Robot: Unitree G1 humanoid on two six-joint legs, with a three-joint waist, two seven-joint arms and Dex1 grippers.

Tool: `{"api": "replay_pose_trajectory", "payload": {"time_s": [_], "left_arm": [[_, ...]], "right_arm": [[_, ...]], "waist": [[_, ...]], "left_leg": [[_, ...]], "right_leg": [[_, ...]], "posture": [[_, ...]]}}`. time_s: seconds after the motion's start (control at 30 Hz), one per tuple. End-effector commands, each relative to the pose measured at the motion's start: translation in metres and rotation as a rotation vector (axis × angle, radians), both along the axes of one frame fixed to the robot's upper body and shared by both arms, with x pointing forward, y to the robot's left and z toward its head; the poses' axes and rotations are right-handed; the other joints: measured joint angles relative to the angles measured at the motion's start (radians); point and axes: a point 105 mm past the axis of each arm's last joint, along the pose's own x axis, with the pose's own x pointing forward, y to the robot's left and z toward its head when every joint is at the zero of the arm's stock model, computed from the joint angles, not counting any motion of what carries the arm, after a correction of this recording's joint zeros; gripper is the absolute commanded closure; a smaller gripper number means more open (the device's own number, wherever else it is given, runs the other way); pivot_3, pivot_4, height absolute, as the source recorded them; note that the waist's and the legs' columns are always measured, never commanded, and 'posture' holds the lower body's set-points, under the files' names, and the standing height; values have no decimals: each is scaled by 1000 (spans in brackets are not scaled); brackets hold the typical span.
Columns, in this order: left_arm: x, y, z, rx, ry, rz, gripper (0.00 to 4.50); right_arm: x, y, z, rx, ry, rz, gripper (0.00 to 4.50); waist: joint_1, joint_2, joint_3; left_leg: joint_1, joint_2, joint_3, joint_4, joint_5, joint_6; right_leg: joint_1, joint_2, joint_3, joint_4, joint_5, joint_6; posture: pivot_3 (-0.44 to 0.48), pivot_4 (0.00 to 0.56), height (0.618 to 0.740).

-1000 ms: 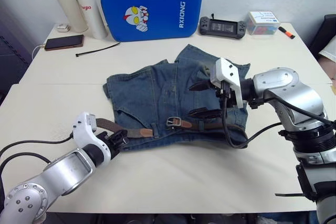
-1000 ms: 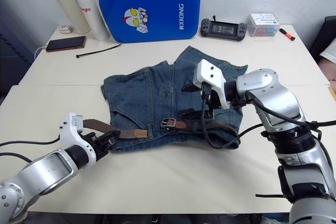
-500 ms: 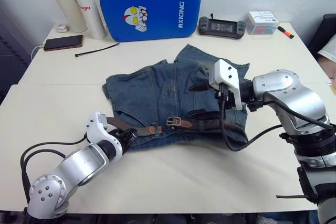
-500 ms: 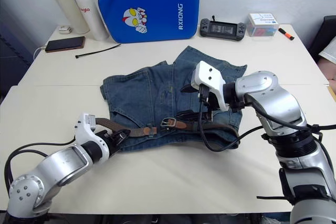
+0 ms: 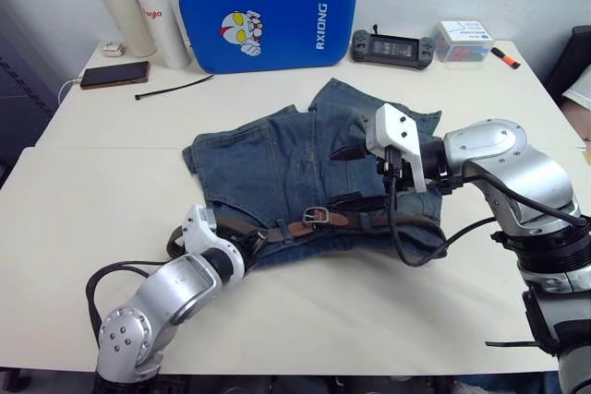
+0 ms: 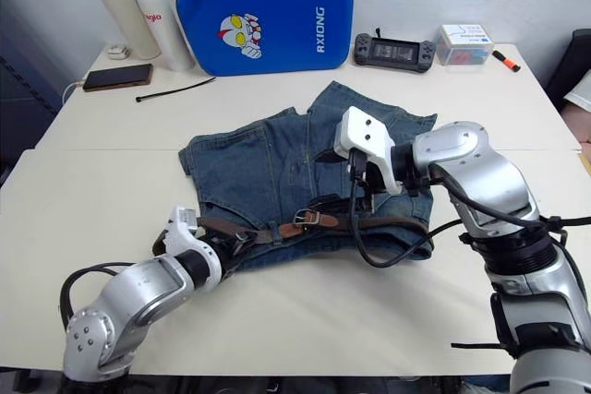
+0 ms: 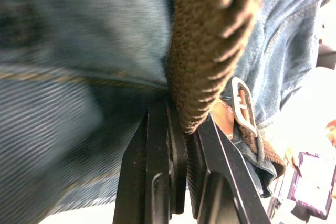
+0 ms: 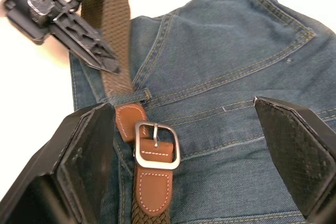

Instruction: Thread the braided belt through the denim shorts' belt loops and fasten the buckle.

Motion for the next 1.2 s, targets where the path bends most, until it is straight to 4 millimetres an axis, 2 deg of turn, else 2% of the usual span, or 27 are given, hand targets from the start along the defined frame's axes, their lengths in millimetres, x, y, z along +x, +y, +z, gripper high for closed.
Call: {"api": "replay_pose_trajectory", "payload": {"time_s": [0.03,0.17,0.4,0.57,0.67,0.87,1.0,1.13,1.17,1.2], "left_arm": [[-1,-6,-1,17,-29,-73,4500],[4,-1,-5,88,-56,-150,4500],[18,-8,-3,83,-90,-251,4500],[18,-10,-7,77,-79,-287,4500],[16,-7,-14,79,-62,-306,4500],[17,-2,-21,92,-41,-333,4500],[17,4,-21,111,-48,-353,4500],[17,11,-14,120,-84,-361,4500],[18,11,-13,113,-91,-360,3671],[16,11,-10,115,-109,-374,3445]], "right_arm": [[-5,-2,4,-44,-62,17,20],[-4,-5,0,-74,-74,3,20],[-20,-1,-30,-179,-160,85,20],[-28,9,-59,-258,-324,183,20],[-26,16,-69,-257,-433,213,20],[-24,25,-72,-249,-572,259,20],[-27,30,-49,-143,-561,253,20],[-31,21,-33,-126,-511,257,20],[-32,19,-32,-127,-505,258,0],[-34,18,-27,-109,-467,258,0]], "waist": [[0,0,0],[0,0,0],[2,0,0],[3,0,0],[2,0,0],[1,0,-1],[-1,0,-1],[-3,0,-1],[-2,0,-1],[-2,0,-1]], "left_leg": [[0,0,0,0,0,0],[0,0,0,0,0,0],[0,-1,-1,0,0,0],[0,-1,-1,1,0,0],[0,-1,-1,2,0,0],[1,-1,-1,2,0,0],[1,-1,-1,2,0,0],[1,0,-2,2,0,0],[1,0,-2,2,0,0],[1,0,-2,2,0,0]], "right_leg": [[0,0,0,0,0,0],[0,0,0,0,0,0],[0,0,0,0,0,0],[0,0,-1,1,0,0],[1,0,-1,1,0,1],[1,0,-1,2,0,1],[1,1,-1,2,0,1],[1,1,-1,2,0,1],[1,0,-1,2,0,0],[1,0,-1,2,0,1]], "posture": [[0,150,677],[0,150,677],[0,150,677],[0,150,677],[0,150,677],[0,150,677],[0,150,677],[0,150,677],[0,150,677],[0,150,677]]}}
